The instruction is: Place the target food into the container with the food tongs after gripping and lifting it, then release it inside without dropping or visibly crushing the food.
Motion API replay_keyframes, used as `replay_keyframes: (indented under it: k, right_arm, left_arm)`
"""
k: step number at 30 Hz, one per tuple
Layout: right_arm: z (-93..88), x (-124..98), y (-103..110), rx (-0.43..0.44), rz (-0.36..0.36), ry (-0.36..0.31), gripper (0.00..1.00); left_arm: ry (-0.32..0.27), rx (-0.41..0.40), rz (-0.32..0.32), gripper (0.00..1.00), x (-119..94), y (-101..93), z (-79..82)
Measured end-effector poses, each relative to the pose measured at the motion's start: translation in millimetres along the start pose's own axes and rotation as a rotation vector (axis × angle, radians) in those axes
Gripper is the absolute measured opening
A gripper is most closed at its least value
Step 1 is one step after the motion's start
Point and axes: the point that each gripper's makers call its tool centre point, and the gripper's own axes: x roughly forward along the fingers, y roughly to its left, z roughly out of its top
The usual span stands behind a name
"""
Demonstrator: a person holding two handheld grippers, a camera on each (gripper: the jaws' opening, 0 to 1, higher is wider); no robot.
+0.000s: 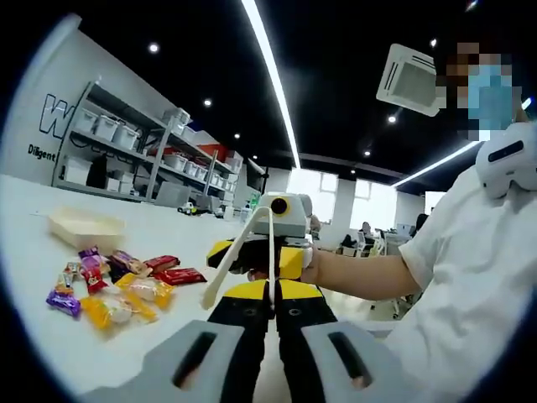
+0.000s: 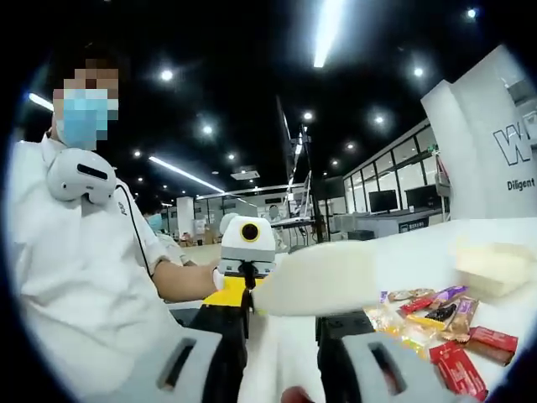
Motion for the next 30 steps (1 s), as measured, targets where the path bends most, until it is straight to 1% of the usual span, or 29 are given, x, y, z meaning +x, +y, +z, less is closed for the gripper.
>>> replay_keyframes:
  k: [7,12,16,30]
  right_arm:
    - [3.5,-0.2,2.0,-0.011,0.009,-0.016,0.25]
    - [3.7,-0.8,2.6,-0.011,0.012,-0.017,0.24]
    - [2.3,-1.0,3.5,-0.007,0.016,-0.009,0.23]
    - [0.6,-2.2,8.6,-0.007,0.034,0.011,0.21]
  left_arm:
    - [-0.012,-0.01,-0.012,0.01,0.5,-1.4,2.4]
    - [-0.012,-0.011,-0.008,0.02,0.4,-1.4,2.5]
    - [-0.003,-0.012,-0.006,0.02,-0.4,-1.1,1.1]
    - [0.001,-0.013,-0.015,0.03,-3.6,-2.6,0.8]
